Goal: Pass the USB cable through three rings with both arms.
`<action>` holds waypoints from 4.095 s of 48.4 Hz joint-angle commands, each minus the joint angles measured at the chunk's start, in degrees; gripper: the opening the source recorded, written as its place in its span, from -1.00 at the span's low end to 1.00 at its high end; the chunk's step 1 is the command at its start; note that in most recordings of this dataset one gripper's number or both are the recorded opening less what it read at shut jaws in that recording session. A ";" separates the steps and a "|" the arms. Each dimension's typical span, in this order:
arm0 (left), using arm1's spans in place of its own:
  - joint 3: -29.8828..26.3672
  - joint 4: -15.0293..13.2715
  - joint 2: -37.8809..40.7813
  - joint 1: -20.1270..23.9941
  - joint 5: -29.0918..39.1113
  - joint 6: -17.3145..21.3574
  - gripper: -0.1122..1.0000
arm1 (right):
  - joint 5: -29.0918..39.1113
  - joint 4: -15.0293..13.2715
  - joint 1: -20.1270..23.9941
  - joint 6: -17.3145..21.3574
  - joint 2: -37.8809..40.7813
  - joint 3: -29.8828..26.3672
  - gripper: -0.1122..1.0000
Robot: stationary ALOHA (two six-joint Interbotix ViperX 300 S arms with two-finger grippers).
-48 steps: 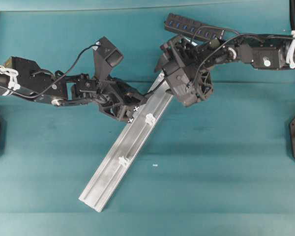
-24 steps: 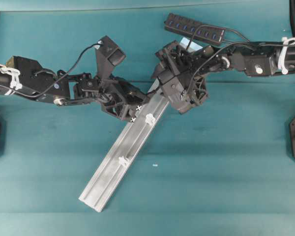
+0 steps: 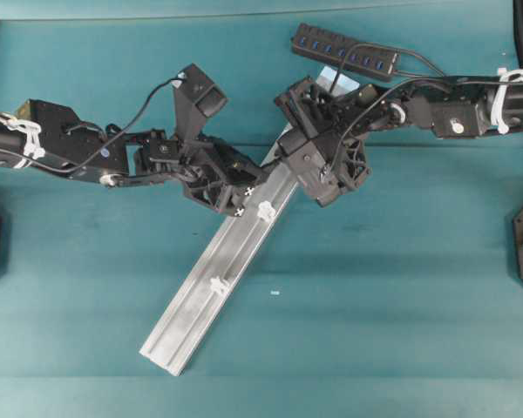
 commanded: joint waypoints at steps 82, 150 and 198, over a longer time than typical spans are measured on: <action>18.63 0.18 -32.08 -3.60 2.90 -1.76 0.93 | 5.36 -7.65 1.23 0.53 2.20 -0.26 -0.69; 17.49 0.35 -34.89 -4.31 16.61 -1.49 0.93 | 5.89 -10.90 3.43 0.79 3.34 -0.26 -0.69; 17.31 0.35 -34.63 -4.31 16.44 -1.58 0.93 | 6.86 -18.11 4.31 0.79 2.81 -2.55 -0.69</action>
